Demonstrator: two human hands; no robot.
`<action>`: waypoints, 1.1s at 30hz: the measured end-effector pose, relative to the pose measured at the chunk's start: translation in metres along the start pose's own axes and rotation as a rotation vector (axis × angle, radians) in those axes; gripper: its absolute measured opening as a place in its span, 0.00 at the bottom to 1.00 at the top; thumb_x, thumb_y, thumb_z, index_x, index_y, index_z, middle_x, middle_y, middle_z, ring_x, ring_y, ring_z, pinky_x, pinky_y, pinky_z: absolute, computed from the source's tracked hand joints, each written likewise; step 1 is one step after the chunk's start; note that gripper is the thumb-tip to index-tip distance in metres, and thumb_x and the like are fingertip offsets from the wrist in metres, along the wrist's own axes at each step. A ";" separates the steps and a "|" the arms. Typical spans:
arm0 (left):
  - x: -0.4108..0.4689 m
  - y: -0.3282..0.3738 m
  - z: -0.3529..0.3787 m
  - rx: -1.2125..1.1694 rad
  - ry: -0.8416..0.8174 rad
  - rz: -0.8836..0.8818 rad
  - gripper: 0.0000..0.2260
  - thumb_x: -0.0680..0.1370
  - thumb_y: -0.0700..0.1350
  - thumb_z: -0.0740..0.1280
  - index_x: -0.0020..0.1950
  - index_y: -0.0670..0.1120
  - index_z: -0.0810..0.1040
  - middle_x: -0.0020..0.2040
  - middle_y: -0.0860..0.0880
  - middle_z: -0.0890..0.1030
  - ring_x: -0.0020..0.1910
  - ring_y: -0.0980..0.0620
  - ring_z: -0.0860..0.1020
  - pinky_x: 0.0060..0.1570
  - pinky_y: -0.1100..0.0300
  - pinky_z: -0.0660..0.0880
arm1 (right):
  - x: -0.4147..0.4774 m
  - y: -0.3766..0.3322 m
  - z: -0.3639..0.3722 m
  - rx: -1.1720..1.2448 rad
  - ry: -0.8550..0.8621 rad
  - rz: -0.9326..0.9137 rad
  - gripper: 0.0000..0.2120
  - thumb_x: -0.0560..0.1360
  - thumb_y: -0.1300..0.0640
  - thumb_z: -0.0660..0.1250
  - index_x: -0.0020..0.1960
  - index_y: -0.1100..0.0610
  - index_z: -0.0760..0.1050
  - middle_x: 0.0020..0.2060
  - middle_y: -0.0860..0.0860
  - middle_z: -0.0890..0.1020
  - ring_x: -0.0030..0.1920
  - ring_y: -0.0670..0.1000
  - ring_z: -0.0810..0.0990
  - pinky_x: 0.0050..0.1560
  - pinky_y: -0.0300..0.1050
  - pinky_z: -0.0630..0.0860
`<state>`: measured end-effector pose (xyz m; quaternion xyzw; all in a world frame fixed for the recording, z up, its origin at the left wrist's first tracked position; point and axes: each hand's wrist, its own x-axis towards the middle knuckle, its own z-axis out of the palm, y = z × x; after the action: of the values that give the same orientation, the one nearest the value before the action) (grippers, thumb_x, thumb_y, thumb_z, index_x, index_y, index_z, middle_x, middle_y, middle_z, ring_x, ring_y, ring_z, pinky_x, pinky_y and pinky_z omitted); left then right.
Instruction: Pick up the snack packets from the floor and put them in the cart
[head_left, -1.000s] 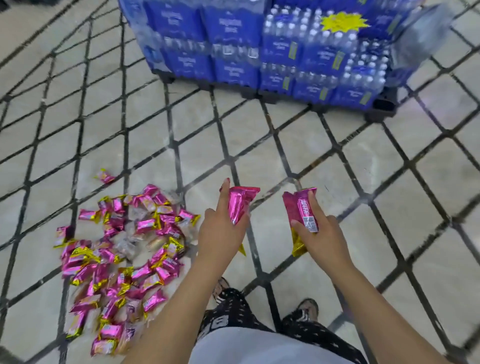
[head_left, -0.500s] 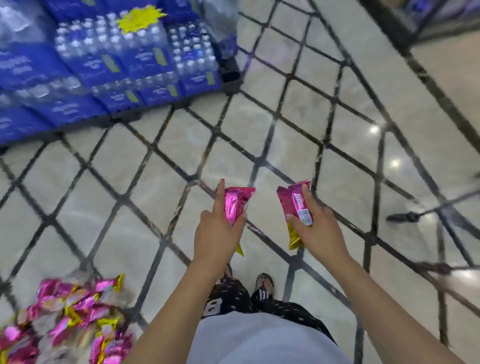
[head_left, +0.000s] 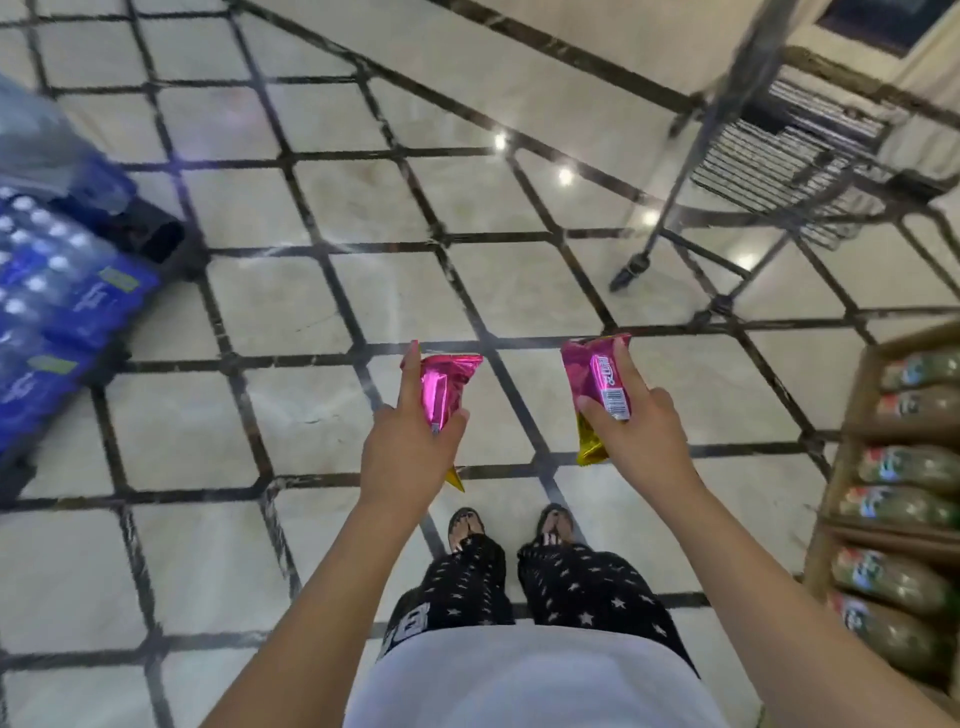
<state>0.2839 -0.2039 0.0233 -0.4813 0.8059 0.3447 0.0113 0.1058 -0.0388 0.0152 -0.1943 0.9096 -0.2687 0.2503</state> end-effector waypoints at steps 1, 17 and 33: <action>0.007 0.006 0.000 0.007 -0.019 0.027 0.39 0.78 0.59 0.65 0.78 0.63 0.40 0.44 0.41 0.77 0.35 0.47 0.75 0.29 0.59 0.63 | -0.001 0.003 -0.004 0.006 0.024 0.033 0.36 0.76 0.40 0.64 0.76 0.33 0.46 0.49 0.56 0.73 0.42 0.54 0.76 0.49 0.50 0.78; 0.091 0.180 0.076 0.123 -0.207 0.388 0.38 0.78 0.64 0.61 0.78 0.66 0.38 0.35 0.47 0.74 0.35 0.48 0.75 0.30 0.58 0.67 | 0.052 0.089 -0.114 0.154 0.299 0.335 0.34 0.78 0.42 0.64 0.78 0.38 0.50 0.49 0.57 0.72 0.39 0.47 0.69 0.37 0.43 0.66; 0.224 0.364 0.122 0.140 -0.243 0.455 0.35 0.79 0.66 0.57 0.76 0.67 0.35 0.47 0.48 0.81 0.42 0.49 0.79 0.43 0.54 0.77 | 0.244 0.100 -0.263 0.222 0.312 0.337 0.35 0.79 0.41 0.61 0.77 0.36 0.43 0.55 0.55 0.70 0.48 0.51 0.72 0.45 0.43 0.68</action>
<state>-0.1599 -0.1981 0.0497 -0.2406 0.9080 0.3371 0.0635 -0.2583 0.0227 0.0628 0.0326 0.9217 -0.3482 0.1680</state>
